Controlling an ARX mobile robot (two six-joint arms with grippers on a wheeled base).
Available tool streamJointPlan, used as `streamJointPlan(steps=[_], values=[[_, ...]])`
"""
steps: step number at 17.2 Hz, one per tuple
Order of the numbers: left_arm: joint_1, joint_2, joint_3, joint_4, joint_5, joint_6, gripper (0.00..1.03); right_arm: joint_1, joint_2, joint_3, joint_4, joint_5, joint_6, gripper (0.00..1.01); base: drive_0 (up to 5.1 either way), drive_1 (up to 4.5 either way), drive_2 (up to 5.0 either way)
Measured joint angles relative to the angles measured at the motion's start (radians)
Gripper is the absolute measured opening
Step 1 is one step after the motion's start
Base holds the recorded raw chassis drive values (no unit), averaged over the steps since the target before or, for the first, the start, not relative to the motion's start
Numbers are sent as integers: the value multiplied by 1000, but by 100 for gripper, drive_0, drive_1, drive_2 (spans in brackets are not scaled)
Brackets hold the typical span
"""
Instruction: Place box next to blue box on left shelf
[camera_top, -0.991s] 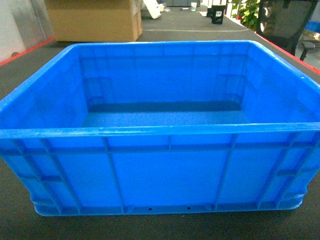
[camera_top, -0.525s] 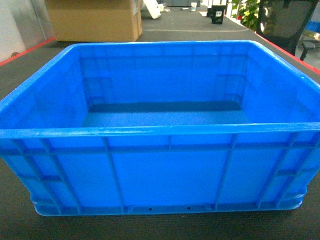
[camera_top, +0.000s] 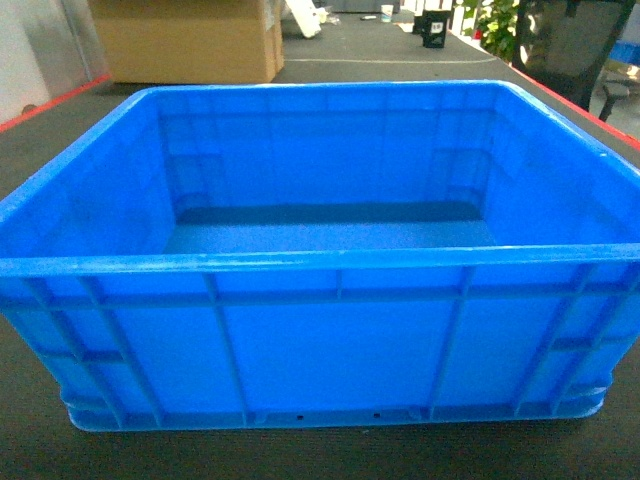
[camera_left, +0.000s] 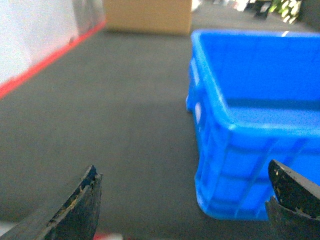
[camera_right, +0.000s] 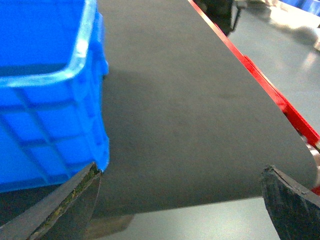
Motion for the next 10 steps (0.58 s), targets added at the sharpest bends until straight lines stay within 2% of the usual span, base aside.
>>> streamJointPlan(steps=[1, 2, 4, 5, 6, 7, 10], values=[[-49, 76, 25, -50, -122, -49, 98, 35, 14, -3, 22, 129, 16, 98, 0, 0, 0], [-58, 103, 24, -32, -184, -82, 98, 36, 27, -3, 69, 177, 27, 98, 0, 0, 0], [-82, 184, 50, 75, -185, -98, 98, 35, 134, 20, 166, 134, 36, 98, 0, 0, 0], [-81, 281, 83, 156, -165, -93, 98, 24, 214, 58, 240, 82, 36, 98, 0, 0, 0], [-89, 419, 144, 266, -142, -71, 98, -2, 327, 141, 332, 13, 26, 98, 0, 0, 0], [-93, 550, 223, 358, -116, -39, 98, -32, 433, 239, 349, -65, 21, 98, 0, 0, 0], [-91, 663, 303, 414, -95, -21, 98, -63, 529, 321, 340, -145, 22, 98, 0, 0, 0]])
